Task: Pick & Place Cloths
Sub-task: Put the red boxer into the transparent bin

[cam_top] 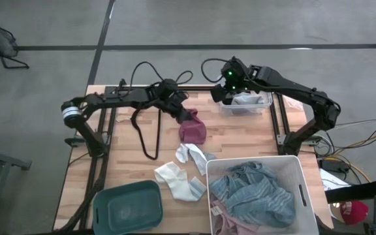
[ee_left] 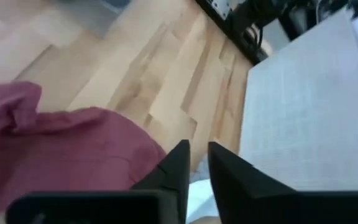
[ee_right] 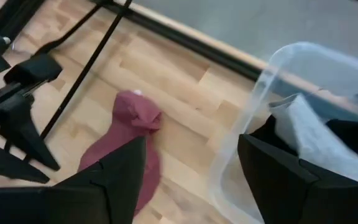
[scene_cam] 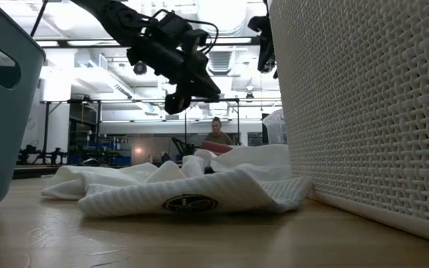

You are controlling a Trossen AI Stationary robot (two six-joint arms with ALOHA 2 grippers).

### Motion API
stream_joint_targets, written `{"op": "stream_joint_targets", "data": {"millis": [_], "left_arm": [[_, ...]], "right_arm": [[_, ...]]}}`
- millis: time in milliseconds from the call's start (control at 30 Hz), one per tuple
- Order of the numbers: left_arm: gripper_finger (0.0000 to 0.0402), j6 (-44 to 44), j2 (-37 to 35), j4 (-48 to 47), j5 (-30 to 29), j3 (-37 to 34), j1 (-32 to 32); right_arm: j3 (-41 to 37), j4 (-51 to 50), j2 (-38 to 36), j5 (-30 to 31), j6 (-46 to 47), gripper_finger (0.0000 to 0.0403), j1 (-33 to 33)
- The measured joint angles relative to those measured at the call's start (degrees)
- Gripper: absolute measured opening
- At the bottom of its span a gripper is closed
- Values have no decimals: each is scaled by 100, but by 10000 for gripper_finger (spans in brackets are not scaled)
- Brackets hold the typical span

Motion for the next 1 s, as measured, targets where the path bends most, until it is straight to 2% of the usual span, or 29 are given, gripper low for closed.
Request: {"op": "stream_joint_targets", "data": {"millis": [233, 367, 500, 833, 900, 1000], "left_arm": [[142, 769, 394, -210, -415, 0, -176], [178, 840, 844, -238, -301, -2, -200], [195, 1179, 1241, -225, -223, -2, -301], [185, 1153, 1886, -168, -151, 15, -343], [164, 1077, 1909, -157, -124, 15, -340], [108, 1112, 1911, -196, -145, 14, -340]], "right_arm": [[-2, 15, 142, -325, 3, 223, 72], [-2, 136, 142, -329, 3, 215, 157], [-2, 209, 142, -342, 131, 209, 179], [-2, 508, 142, -416, 156, 190, 201], [-2, 577, 142, -432, 157, 185, 203], [-2, 629, 142, -434, 156, 178, 203]]}}
